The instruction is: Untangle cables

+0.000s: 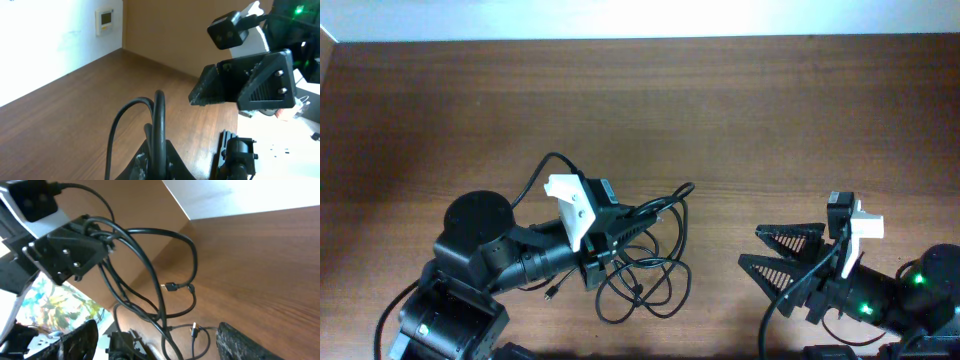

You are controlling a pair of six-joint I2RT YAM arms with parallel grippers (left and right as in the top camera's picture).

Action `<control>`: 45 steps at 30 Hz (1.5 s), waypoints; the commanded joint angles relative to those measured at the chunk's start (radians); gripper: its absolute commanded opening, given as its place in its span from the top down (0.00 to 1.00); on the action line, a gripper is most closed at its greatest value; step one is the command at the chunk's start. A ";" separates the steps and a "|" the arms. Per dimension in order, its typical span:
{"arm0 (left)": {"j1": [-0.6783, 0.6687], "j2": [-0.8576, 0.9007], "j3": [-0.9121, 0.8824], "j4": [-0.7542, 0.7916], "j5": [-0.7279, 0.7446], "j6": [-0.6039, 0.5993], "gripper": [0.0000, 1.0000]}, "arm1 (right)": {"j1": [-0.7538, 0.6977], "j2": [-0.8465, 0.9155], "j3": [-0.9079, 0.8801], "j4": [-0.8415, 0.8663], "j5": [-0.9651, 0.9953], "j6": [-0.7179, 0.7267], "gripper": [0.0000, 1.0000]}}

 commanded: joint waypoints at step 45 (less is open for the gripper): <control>0.050 0.103 0.010 0.146 0.209 -0.155 0.76 | -0.002 0.088 0.008 -0.427 0.721 -0.008 0.96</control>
